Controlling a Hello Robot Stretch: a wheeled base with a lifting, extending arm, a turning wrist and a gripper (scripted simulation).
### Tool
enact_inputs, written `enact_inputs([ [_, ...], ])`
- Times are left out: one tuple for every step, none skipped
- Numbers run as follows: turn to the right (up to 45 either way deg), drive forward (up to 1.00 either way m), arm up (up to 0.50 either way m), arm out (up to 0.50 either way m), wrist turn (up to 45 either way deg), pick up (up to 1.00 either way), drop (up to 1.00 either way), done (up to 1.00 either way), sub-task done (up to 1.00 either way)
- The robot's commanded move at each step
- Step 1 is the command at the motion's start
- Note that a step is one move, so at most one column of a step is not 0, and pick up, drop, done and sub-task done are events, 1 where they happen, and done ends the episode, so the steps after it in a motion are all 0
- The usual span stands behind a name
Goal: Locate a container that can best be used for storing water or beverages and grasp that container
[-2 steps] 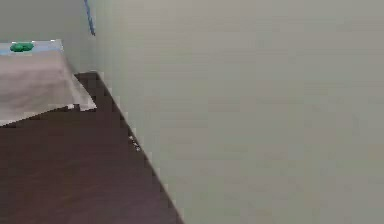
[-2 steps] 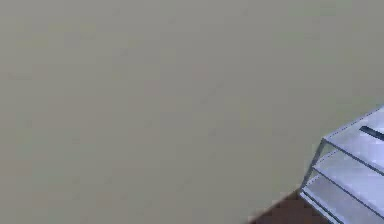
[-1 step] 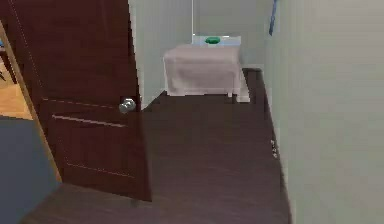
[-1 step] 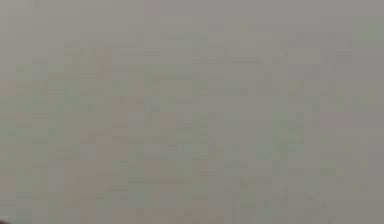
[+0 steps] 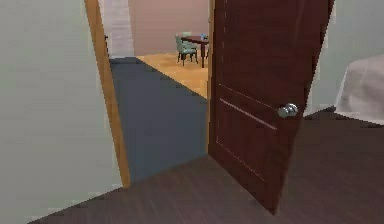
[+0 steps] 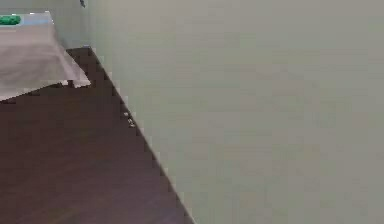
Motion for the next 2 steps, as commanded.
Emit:
enact_inputs([
  [0.0, 1.00, 0.00, 0.00, 0.0, 0.00, 0.00, 0.00, 0.00],
  [-3.0, 0.00, 0.00, 0.00, 0.0, 0.00, 0.00, 0.00, 0.00],
])
